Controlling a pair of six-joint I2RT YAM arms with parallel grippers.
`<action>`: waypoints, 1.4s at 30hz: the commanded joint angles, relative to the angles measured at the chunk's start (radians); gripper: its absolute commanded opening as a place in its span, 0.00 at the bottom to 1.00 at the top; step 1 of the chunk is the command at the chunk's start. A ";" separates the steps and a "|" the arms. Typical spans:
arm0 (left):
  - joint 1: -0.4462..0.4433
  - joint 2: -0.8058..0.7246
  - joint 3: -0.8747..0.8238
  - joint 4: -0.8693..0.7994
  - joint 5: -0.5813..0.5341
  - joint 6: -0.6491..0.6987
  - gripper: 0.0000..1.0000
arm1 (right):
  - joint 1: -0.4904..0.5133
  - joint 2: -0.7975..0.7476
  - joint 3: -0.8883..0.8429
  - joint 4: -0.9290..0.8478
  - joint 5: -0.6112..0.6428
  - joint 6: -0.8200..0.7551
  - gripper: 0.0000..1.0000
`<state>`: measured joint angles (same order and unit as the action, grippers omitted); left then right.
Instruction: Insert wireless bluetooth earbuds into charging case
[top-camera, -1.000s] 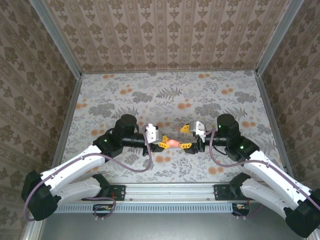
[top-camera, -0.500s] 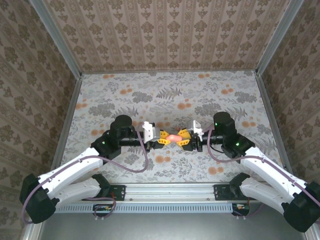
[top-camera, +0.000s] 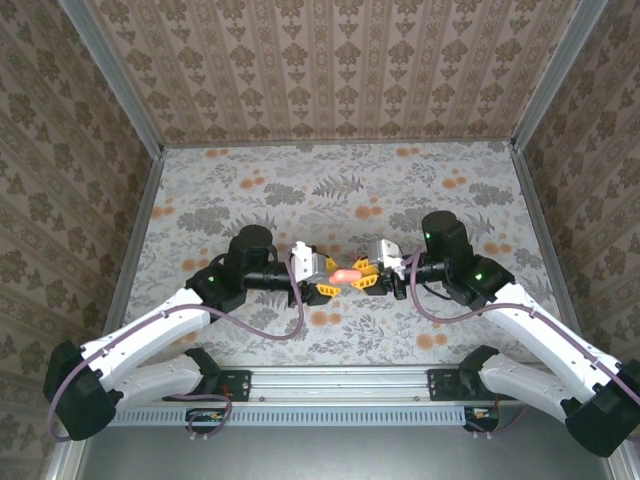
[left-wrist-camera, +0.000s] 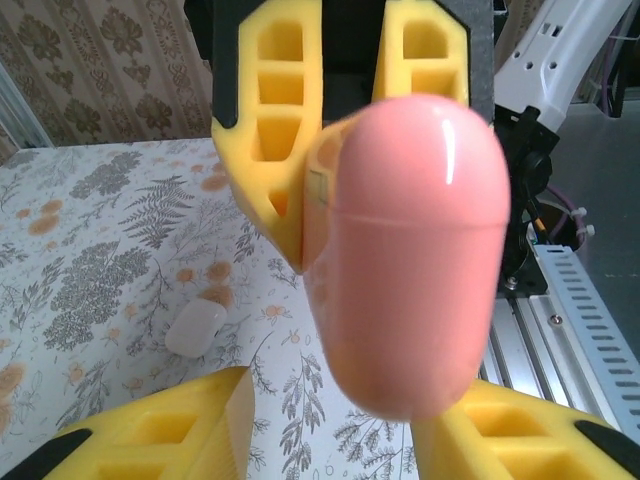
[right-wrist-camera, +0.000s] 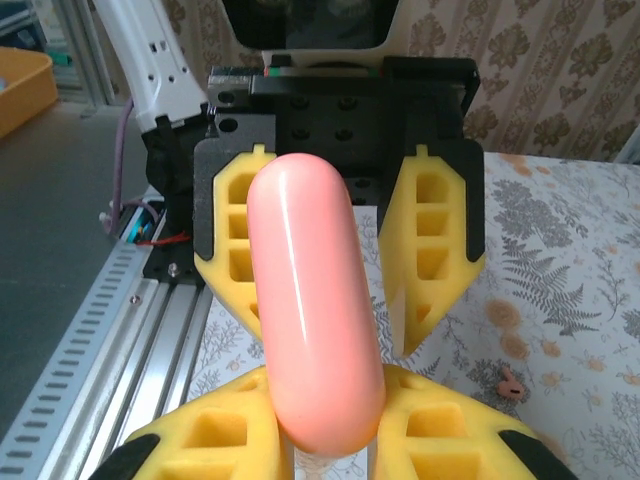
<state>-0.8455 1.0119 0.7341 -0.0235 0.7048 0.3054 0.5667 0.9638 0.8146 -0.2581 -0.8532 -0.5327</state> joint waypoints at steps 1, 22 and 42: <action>-0.010 -0.004 0.040 -0.019 0.035 0.021 0.45 | 0.009 0.019 0.034 -0.090 0.024 -0.084 0.11; -0.036 -0.004 0.068 -0.052 0.050 0.024 0.17 | 0.015 0.027 0.027 -0.082 0.080 -0.068 0.21; -0.032 0.007 0.017 -0.061 0.031 0.047 0.10 | -0.111 -0.023 -0.026 0.193 -0.052 0.172 0.44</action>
<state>-0.8692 1.0134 0.7658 -0.0566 0.6857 0.3267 0.4835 0.9550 0.7841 -0.1574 -0.8768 -0.4110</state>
